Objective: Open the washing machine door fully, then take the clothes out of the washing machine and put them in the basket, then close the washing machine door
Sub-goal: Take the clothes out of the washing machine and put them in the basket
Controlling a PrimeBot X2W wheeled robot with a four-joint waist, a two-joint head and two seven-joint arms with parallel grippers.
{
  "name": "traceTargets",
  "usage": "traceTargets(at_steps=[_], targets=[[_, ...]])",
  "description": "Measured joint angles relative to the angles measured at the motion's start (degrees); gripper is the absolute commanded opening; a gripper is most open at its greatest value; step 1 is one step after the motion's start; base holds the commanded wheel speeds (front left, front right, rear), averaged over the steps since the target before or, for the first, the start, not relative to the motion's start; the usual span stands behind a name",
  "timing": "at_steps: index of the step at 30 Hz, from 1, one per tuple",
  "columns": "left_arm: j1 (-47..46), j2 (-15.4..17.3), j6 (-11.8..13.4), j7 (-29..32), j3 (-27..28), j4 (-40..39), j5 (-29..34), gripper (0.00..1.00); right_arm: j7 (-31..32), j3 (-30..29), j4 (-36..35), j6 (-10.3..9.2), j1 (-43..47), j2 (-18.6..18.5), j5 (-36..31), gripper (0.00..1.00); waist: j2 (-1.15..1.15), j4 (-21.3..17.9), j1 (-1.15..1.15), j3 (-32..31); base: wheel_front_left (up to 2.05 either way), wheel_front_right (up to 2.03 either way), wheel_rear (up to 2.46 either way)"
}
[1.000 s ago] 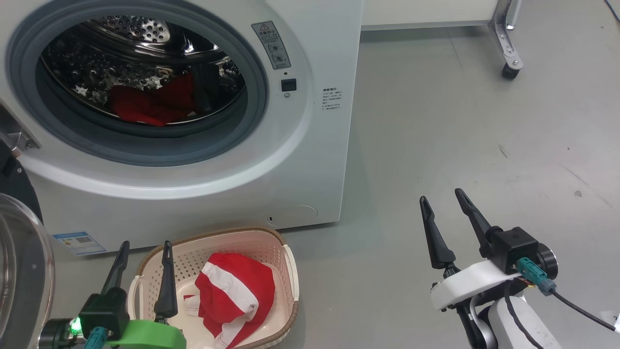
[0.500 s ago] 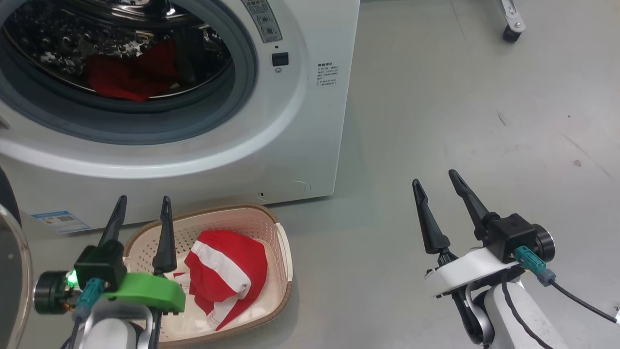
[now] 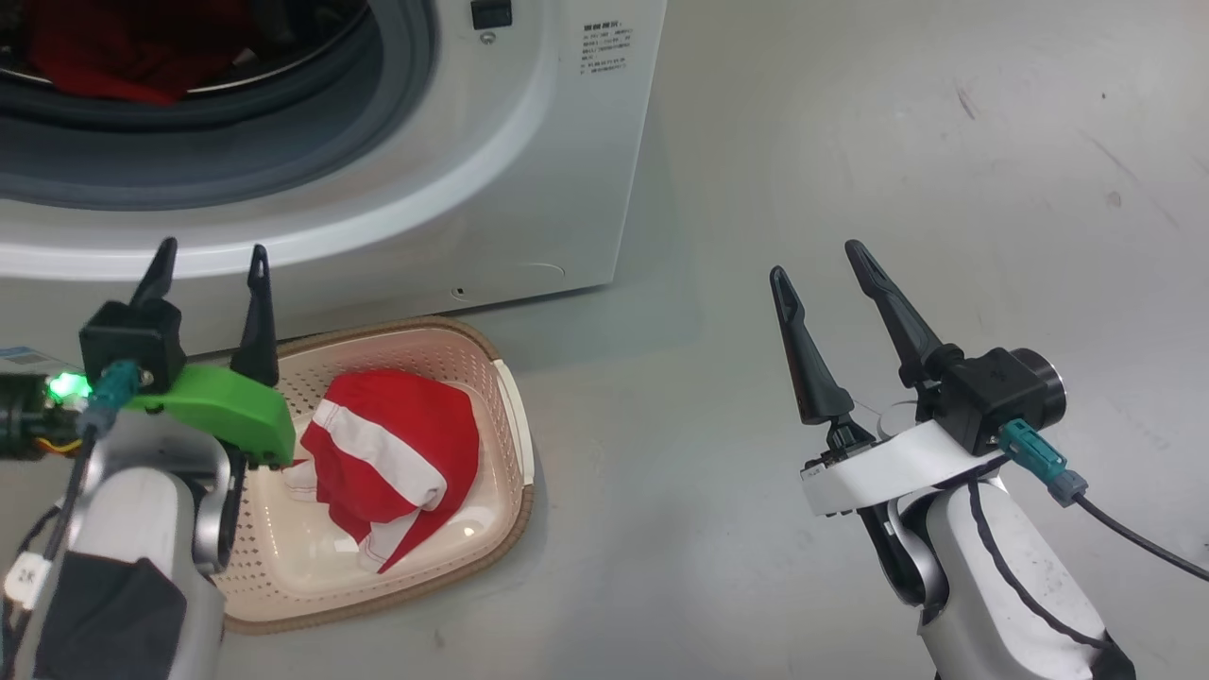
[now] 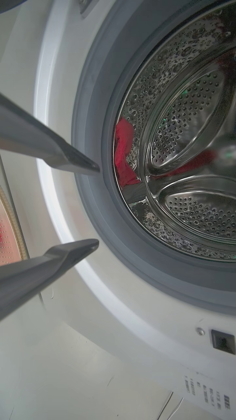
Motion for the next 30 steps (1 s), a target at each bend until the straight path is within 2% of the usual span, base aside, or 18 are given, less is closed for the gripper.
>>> traceTargets(at_steps=[16,25,30], targets=[[-18.3,8.8,0.0,10.7,3.5,4.7,2.9,1.00,0.0,3.5,-4.5,-2.00,-7.0,-0.1,5.8,1.00,0.00,-5.2,0.00,12.1,0.00,0.00,0.00],[-28.3,16.2,-0.2,16.2,5.3,7.7,5.2,1.00,0.0,6.1,-6.1,-3.34,-10.7,-0.1,10.2,1.00,0.00,-9.2,0.00,18.6,0.00,0.00,0.00],[-32.7,18.9,-0.5,18.3,5.7,9.1,5.8,1.00,0.0,6.7,-6.2,-4.10,-11.6,0.0,11.2,1.00,0.00,-11.9,0.00,21.1,0.00,0.00,0.00]])
